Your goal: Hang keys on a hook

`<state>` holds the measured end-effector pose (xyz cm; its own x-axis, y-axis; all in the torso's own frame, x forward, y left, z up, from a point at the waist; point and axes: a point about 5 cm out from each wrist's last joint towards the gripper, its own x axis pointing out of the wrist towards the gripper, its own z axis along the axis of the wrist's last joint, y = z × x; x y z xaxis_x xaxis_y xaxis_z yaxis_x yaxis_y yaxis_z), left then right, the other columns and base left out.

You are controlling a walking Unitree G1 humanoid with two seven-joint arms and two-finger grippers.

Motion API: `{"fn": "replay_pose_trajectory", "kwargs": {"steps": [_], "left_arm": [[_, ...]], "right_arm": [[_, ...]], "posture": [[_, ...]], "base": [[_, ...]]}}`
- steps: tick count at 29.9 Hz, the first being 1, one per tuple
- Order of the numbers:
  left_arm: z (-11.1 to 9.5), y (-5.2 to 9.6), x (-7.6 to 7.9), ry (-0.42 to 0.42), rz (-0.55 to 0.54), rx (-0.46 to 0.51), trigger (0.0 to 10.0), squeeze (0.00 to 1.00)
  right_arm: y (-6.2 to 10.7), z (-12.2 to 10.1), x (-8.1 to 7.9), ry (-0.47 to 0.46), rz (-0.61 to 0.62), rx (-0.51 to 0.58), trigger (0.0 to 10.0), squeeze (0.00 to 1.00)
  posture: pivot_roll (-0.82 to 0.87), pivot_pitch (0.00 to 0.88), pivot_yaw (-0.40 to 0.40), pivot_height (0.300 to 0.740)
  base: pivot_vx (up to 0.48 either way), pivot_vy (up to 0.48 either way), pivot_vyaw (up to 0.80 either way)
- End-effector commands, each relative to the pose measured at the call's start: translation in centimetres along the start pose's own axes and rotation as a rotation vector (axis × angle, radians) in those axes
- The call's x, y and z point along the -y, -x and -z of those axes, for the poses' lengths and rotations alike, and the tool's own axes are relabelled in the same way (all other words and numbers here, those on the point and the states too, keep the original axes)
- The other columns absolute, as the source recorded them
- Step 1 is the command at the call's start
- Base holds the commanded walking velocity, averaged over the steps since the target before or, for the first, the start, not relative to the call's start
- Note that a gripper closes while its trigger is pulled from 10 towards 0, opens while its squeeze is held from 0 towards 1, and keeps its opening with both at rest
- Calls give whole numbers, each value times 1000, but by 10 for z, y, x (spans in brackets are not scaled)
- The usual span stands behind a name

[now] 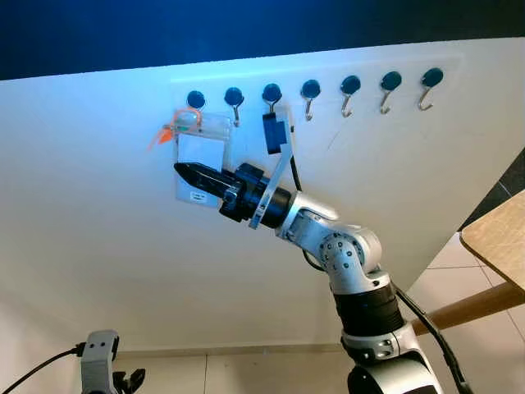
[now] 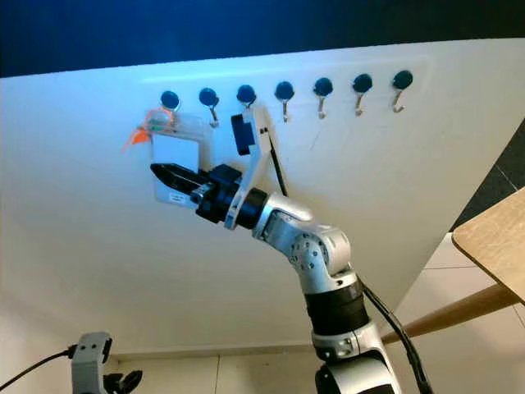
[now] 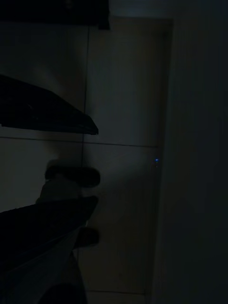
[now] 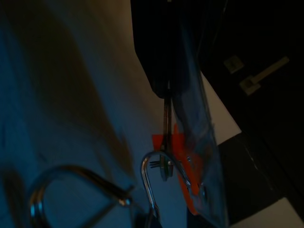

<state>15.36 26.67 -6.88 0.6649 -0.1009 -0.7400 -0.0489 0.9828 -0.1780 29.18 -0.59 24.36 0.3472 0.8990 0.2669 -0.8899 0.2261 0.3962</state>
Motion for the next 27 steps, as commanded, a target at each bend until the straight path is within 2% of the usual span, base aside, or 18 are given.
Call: {"fn": "replay_pose_trajectory", "kwargs": {"steps": [1, 8, 27], "left_arm": [[8, 1, 3, 1, 6, -27, 10000, 0], [8, 0, 4, 1, 10, -29, 10000, 0], [10, -1, 6, -10, 23, -40, 10000, 0]], "right_arm": [[-2, 3, -1, -25, 14, -26, 0, 0], [3, 10, 8, -65, 77, -57, 0, 0], [15, 20, 17, -132, 157, -80, 0, 0]], "posture": [[-89, 69, 76, 740], [-90, 71, 77, 740], [-93, 75, 81, 740]], "base": [[0, 0, 0], [0, 0, 0], [0, 0, 0]]}}
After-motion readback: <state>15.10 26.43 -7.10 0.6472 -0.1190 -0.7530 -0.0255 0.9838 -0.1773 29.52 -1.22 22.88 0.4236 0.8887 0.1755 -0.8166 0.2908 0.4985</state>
